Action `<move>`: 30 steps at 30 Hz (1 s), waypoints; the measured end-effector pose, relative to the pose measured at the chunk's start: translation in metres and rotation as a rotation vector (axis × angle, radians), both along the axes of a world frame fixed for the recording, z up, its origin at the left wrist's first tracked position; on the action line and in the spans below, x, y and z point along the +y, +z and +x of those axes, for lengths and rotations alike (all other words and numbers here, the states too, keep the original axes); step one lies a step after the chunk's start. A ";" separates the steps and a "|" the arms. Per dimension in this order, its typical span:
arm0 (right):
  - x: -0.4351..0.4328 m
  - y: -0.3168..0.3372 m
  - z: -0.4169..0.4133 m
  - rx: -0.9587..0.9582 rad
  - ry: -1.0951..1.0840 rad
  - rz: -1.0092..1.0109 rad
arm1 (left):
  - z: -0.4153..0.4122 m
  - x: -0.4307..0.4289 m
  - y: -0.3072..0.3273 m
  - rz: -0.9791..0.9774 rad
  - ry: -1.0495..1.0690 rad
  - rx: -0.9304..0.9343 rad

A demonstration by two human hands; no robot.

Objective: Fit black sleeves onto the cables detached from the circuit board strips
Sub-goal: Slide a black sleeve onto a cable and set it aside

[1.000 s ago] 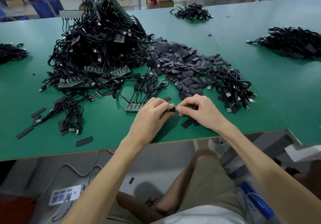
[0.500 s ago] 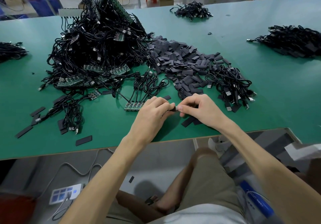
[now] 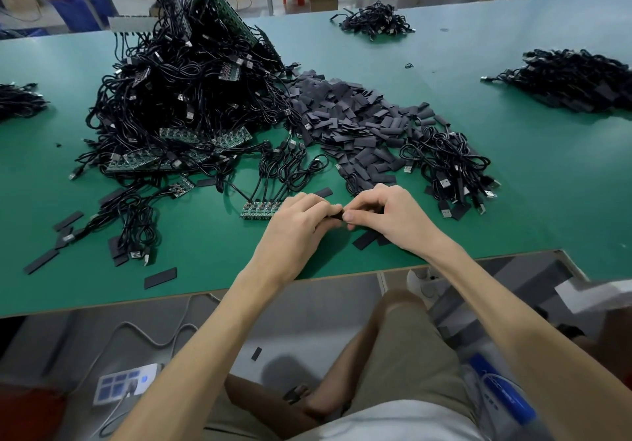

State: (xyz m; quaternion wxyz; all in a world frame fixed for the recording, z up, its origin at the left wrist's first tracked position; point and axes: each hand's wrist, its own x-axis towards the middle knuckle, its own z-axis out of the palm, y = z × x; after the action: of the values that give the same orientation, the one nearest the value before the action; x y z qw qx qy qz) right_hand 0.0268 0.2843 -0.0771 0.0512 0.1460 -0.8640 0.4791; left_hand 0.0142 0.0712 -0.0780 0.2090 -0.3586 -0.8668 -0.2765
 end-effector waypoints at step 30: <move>0.001 0.001 0.001 -0.063 -0.016 -0.203 | 0.001 0.001 0.007 -0.003 0.047 -0.030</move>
State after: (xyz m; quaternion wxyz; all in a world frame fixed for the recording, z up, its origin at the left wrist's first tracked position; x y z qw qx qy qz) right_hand 0.0279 0.2857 -0.0756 0.0424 0.1179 -0.8134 0.5680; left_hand 0.0155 0.0719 -0.0711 0.2021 -0.3342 -0.8783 -0.2757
